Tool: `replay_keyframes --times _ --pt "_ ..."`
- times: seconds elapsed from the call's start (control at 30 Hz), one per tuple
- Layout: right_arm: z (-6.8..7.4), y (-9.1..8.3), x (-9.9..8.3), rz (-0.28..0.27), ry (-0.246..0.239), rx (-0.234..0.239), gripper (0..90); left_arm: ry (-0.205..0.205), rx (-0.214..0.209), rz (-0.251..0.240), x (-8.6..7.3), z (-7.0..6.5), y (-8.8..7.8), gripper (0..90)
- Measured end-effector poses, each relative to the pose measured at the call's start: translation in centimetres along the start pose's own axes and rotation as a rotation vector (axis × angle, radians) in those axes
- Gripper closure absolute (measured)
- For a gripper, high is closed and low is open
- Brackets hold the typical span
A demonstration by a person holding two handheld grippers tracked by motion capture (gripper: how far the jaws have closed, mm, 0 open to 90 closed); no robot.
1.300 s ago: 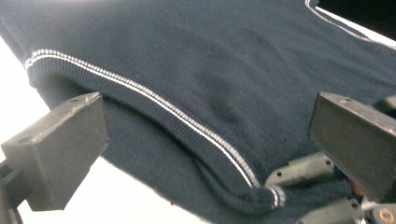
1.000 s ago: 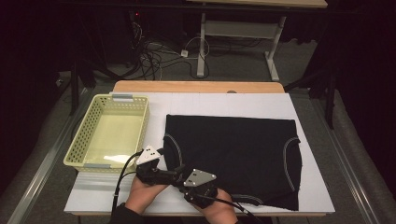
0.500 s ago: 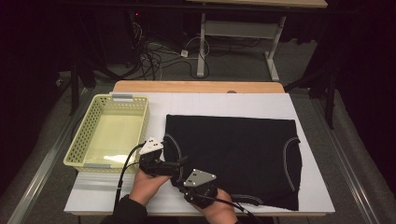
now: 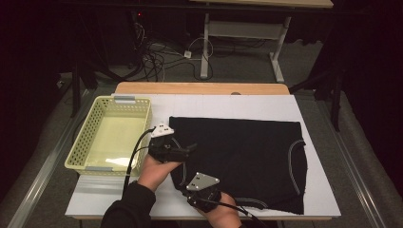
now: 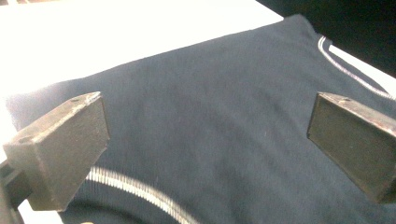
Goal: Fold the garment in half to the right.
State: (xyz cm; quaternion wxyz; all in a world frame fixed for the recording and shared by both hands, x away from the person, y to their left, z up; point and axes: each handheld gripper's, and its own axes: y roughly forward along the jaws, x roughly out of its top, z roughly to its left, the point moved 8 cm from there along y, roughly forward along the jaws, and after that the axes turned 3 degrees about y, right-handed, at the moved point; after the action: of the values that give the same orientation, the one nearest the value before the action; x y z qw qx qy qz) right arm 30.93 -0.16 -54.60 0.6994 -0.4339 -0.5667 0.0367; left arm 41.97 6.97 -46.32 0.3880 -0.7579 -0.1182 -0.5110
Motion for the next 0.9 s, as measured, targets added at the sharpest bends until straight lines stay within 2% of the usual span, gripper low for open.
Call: replay_keyframes --times 0.07,0.1,0.13,0.2,0.43,0.5,0.6,0.9 --pt "0.0 0.0 0.0 0.002 0.002 0.0 75.3 0.005 0.0 0.0 1.0 0.2 0.2 0.0" --pt "0.0 0.0 0.0 0.002 0.002 0.0 75.3 0.005 0.0 0.0 1.0 0.2 0.2 0.0" --pt "0.0 0.0 0.0 0.002 0.002 0.0 75.4 0.003 -0.004 -0.003 2.0 0.6 0.5 0.0" --pt "0.0 0.0 0.0 0.002 0.002 0.0 75.4 0.0 0.003 -0.004 2.8 1.1 0.9 0.0" --pt "0.0 0.0 0.0 0.0 -0.003 -0.006 75.4 0.016 0.035 -0.003 4.3 3.1 2.7 0.0" --pt "0.1 0.0 0.0 0.0 -0.006 -0.008 75.4 0.006 0.049 0.01 4.1 4.1 3.4 0.0" --pt "0.1 0.0 0.0 0.0 -0.009 -0.011 75.3 -0.035 0.068 0.034 3.3 5.6 4.5 0.0" --pt "0.2 0.0 0.0 0.0 -0.023 -0.024 75.3 -0.123 0.153 0.147 0.2 9.1 6.8 0.0"
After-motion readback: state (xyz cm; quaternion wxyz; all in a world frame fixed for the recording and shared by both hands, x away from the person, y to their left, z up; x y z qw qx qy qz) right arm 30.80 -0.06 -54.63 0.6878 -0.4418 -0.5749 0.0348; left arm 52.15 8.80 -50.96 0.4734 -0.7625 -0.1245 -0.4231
